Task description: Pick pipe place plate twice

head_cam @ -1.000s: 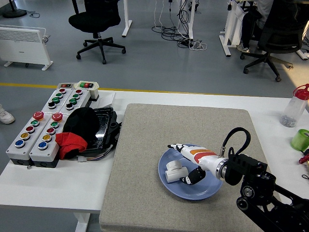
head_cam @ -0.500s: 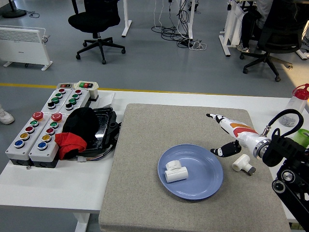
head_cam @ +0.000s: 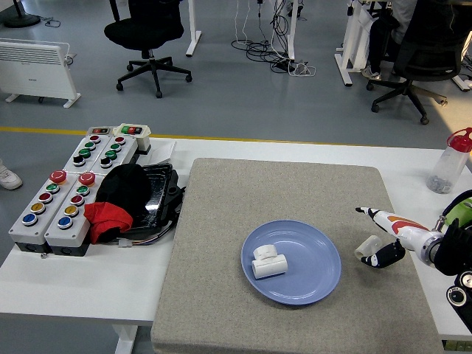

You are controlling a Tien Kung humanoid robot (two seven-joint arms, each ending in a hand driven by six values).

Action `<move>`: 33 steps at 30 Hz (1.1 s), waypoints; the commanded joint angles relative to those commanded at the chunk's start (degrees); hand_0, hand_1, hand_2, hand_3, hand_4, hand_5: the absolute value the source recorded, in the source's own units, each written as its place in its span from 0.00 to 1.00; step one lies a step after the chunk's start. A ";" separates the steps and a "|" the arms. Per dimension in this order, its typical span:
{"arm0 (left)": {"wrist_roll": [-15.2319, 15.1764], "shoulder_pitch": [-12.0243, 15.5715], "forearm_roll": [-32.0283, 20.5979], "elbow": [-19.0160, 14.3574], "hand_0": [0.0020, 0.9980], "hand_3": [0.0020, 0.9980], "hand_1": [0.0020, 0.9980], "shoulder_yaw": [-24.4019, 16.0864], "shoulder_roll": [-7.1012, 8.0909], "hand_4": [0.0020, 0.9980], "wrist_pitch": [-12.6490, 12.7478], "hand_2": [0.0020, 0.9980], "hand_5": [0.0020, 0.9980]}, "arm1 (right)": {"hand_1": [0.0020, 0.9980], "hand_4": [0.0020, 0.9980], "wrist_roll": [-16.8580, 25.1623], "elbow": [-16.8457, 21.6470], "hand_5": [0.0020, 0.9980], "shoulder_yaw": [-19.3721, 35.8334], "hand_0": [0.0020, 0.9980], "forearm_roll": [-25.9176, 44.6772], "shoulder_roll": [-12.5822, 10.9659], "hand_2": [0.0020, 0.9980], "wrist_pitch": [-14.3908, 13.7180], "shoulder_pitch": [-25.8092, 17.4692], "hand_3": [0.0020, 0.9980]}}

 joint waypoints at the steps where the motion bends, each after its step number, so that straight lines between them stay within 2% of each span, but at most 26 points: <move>1: 0.00 -0.01 -0.01 0.00 0.72 0.69 0.77 0.03 0.00 0.42 -0.01 0.73 1.00 | 0.92 0.81 -0.02 -0.25 0.29 -0.04 0.94 -0.03 0.07 1.00 -0.05 -0.03 1.00; 10: -0.03 -0.11 -0.34 0.00 0.72 0.69 0.76 0.18 0.00 0.42 0.02 0.73 1.00 | 0.91 0.81 0.55 -5.01 0.29 -2.01 0.92 0.90 0.58 1.00 -1.49 0.96 1.00; 11: -0.04 -0.12 -0.36 0.00 0.72 0.69 0.76 0.20 0.00 0.42 0.02 0.73 1.00 | 0.87 0.80 0.53 -5.58 0.29 -2.27 0.89 0.94 0.68 0.98 -1.79 1.12 0.96; 16: -0.05 -0.12 -0.42 0.00 0.72 0.69 0.76 0.27 -0.01 0.42 0.01 0.73 1.00 | 0.87 0.80 0.56 -7.60 0.29 -3.20 0.89 0.57 1.10 0.98 -3.74 1.70 0.96; 17: -0.05 -0.12 -0.45 0.00 0.72 0.69 0.76 0.30 0.00 0.42 0.01 0.73 1.00 | 0.76 0.76 0.64 -7.97 0.27 -3.36 0.75 0.51 1.15 0.85 -4.15 1.79 0.86; 22: -0.04 -0.16 -0.45 0.00 0.72 0.69 0.76 0.35 -0.02 0.42 0.00 0.73 1.00 | 0.76 0.76 0.99 -8.79 0.27 -3.88 0.75 0.39 1.21 0.85 -5.58 1.89 0.86; 23: -0.05 -0.16 -0.50 0.00 0.72 0.69 0.76 0.38 -0.01 0.42 -0.01 0.73 1.00 | 0.66 0.67 1.05 -8.83 0.24 -3.99 0.62 0.35 1.21 0.69 -5.91 1.87 0.81; 28: -0.03 -0.20 -0.38 0.00 0.72 0.69 0.76 0.35 0.00 0.42 -0.04 0.73 1.00 | 0.66 0.67 1.33 -9.06 0.24 -4.40 0.62 0.79 1.31 0.69 -7.26 1.95 0.81; 29: -0.03 -0.20 -0.42 0.00 0.72 0.69 0.76 0.36 0.00 0.42 -0.04 0.73 1.00 | 0.56 0.62 1.31 -9.09 0.21 -4.45 0.48 0.86 1.31 0.59 -7.31 1.96 0.77; 33: -0.03 -0.20 -0.40 0.00 0.72 0.69 0.76 0.35 -0.02 0.42 -0.03 0.73 1.00 | 0.56 0.62 1.05 -9.22 0.21 -4.62 0.48 0.99 1.40 0.59 -7.55 1.91 0.77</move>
